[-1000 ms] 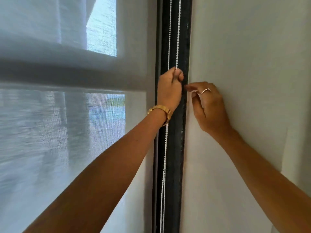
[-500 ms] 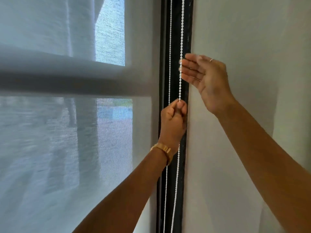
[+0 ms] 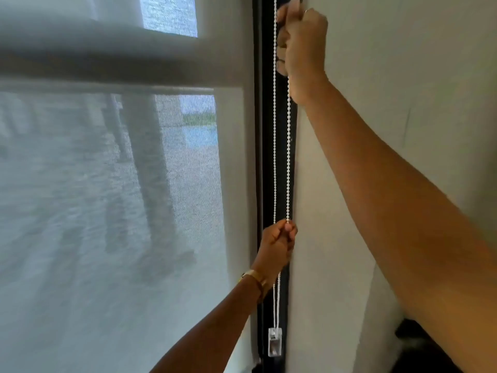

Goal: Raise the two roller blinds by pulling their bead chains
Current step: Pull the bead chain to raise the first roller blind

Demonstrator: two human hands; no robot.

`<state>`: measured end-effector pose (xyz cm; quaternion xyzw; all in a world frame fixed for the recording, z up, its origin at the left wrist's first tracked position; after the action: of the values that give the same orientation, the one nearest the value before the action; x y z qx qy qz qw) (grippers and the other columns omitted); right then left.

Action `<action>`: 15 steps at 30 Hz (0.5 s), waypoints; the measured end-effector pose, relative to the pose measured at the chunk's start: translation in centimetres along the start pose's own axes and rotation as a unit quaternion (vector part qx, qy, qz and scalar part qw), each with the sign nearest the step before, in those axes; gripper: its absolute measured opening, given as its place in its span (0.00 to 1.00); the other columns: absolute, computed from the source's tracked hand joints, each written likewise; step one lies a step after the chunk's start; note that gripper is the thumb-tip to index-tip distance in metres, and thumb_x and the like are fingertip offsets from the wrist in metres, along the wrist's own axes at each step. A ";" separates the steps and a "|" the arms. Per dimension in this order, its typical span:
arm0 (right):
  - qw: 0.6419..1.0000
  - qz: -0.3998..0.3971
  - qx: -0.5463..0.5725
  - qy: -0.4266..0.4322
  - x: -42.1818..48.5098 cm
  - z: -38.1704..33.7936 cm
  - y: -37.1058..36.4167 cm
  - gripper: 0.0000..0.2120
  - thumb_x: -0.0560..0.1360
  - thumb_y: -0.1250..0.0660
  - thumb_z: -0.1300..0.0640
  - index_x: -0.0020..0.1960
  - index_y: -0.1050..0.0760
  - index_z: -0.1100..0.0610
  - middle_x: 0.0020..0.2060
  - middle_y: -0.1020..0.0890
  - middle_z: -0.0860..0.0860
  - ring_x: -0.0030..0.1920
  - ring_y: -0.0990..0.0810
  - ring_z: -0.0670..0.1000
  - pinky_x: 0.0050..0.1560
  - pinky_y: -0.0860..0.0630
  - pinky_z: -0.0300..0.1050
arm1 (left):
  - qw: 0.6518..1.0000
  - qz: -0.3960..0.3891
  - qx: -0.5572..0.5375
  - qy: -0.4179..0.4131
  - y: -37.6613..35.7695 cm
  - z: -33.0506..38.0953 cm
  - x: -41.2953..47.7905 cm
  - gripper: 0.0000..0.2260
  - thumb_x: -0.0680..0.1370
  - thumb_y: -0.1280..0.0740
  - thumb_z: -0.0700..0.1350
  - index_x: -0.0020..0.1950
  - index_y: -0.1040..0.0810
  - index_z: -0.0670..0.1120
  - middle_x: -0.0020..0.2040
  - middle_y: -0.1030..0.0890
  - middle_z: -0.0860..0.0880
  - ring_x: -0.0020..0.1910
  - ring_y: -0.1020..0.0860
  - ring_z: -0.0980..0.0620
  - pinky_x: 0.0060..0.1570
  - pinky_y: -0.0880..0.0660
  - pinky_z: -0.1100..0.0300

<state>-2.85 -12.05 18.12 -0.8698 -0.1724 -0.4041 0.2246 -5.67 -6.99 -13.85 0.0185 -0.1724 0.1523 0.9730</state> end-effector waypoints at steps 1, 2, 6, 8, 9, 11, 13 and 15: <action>1.000 0.002 0.022 0.003 -1.1 0.3 0.5 0.14 0.78 0.48 0.64 0.36 0.30 0.57 0.23 0.35 0.48 0.21 0.40 0.43 0.22 0.43 0.36 | 1.000 -0.008 0.019 0.003 0.2 -0.6 -0.5 0.16 0.81 0.51 0.37 0.37 0.32 0.48 0.25 0.33 0.56 0.24 0.38 0.58 0.24 0.42 0.65; 0.999 -0.001 0.041 -0.001 -1.9 0.7 0.8 0.14 0.77 0.48 0.65 0.36 0.31 0.57 0.23 0.36 0.48 0.20 0.41 0.43 0.22 0.44 0.36 | 0.999 -0.020 0.040 0.002 0.4 -1.0 -0.8 0.15 0.82 0.49 0.39 0.38 0.31 0.47 0.25 0.32 0.56 0.24 0.37 0.58 0.25 0.39 0.66; 0.997 -0.003 0.061 -0.046 -5.1 1.5 2.0 0.14 0.78 0.48 0.63 0.35 0.33 0.55 0.23 0.39 0.49 0.20 0.44 0.44 0.21 0.48 0.35 | 0.994 -0.054 0.077 0.048 1.5 -1.5 -1.0 0.16 0.82 0.48 0.48 0.50 0.22 0.45 0.40 0.17 0.52 0.39 0.20 0.53 0.38 0.24 0.63; 0.997 -0.001 0.062 -0.048 -6.3 2.1 2.9 0.14 0.79 0.48 0.61 0.36 0.33 0.55 0.24 0.39 0.49 0.20 0.44 0.45 0.21 0.48 0.35 | 0.997 -0.033 0.013 0.067 2.4 -0.2 0.2 0.18 0.81 0.48 0.51 0.57 0.21 0.48 0.53 0.16 0.49 0.52 0.19 0.50 0.50 0.23 0.56; 0.997 0.001 0.058 -0.046 -6.9 2.4 3.4 0.14 0.80 0.48 0.61 0.36 0.33 0.55 0.24 0.39 0.49 0.20 0.44 0.44 0.20 0.48 0.35 | 0.997 -0.023 -0.024 0.064 2.8 1.1 1.1 0.18 0.81 0.49 0.52 0.57 0.21 0.49 0.56 0.17 0.47 0.56 0.20 0.47 0.53 0.24 0.53; 0.999 0.008 0.034 -0.038 -8.1 3.0 4.4 0.15 0.80 0.46 0.59 0.35 0.33 0.55 0.24 0.37 0.49 0.20 0.41 0.43 0.19 0.45 0.35 | 0.996 -0.021 -0.078 0.036 2.7 4.8 2.8 0.20 0.81 0.51 0.55 0.57 0.22 0.49 0.57 0.18 0.45 0.56 0.20 0.45 0.55 0.24 0.51; 1.000 0.019 -0.011 -0.015 -9.4 3.7 5.1 0.16 0.81 0.46 0.57 0.35 0.33 0.54 0.25 0.34 0.48 0.21 0.38 0.43 0.21 0.40 0.36 | 0.994 -0.027 -0.102 -0.007 2.1 9.0 4.2 0.23 0.81 0.53 0.58 0.56 0.22 0.49 0.55 0.18 0.47 0.52 0.19 0.49 0.51 0.23 0.54; 0.999 0.034 -0.040 0.001 -10.7 4.6 5.6 0.17 0.80 0.46 0.59 0.34 0.31 0.52 0.25 0.31 0.46 0.25 0.33 0.43 0.26 0.35 0.37 | 0.992 -0.034 -0.108 -0.050 1.3 13.1 5.6 0.25 0.80 0.53 0.60 0.56 0.22 0.49 0.54 0.18 0.47 0.52 0.20 0.50 0.50 0.23 0.56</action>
<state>-3.85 -15.61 5.71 -0.8832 -0.1257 -0.4036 0.2032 -5.44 -5.30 0.37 -0.0730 -0.2352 0.0987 0.9642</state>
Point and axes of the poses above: each hand's wrist, its own x-axis towards the middle knuckle, its own y-axis out of the back of the hand, z = x × y, the point moved 8 cm from there along x, towards the middle knuckle
